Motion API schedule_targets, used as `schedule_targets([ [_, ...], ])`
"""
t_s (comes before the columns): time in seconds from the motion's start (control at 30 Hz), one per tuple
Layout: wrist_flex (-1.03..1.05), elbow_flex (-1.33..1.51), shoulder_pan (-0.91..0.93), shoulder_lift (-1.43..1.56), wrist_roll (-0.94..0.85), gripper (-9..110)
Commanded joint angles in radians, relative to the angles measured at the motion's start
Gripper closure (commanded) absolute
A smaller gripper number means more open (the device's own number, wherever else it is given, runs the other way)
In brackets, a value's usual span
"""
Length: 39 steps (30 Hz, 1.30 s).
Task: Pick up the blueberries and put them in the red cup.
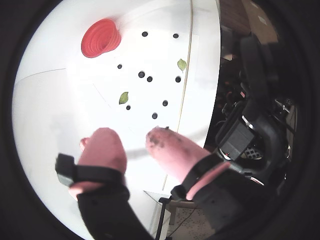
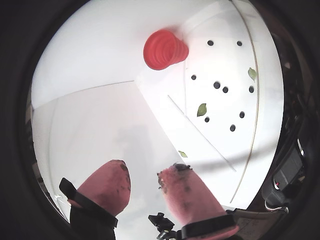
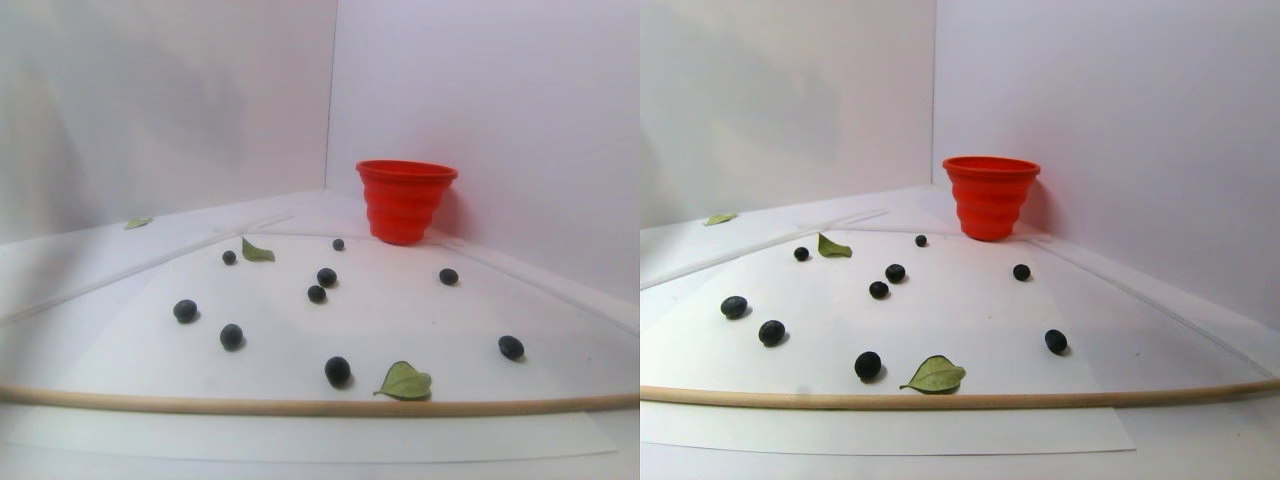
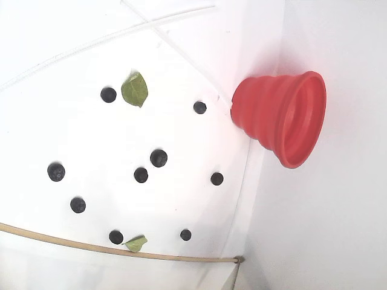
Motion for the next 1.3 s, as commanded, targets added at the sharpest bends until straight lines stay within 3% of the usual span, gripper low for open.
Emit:
schedule_targets([
  [0.0, 0.006, -0.017, 0.002, 0.003, 0.003, 90],
  [0.27, 0.005, -0.014, 0.009, -0.006, 0.005, 90],
  [0.33, 0.005, -0.014, 0.032, -0.006, 0.002, 85],
  [0.67, 0.003, -0.014, 0.008, -0.006, -0.002, 90],
  [1.03, -0.009, -0.015, -0.215, -0.003, -0.014, 87],
  [1.27, -0.005, -0.043, -0.221, 0.000, -0.032, 85],
])
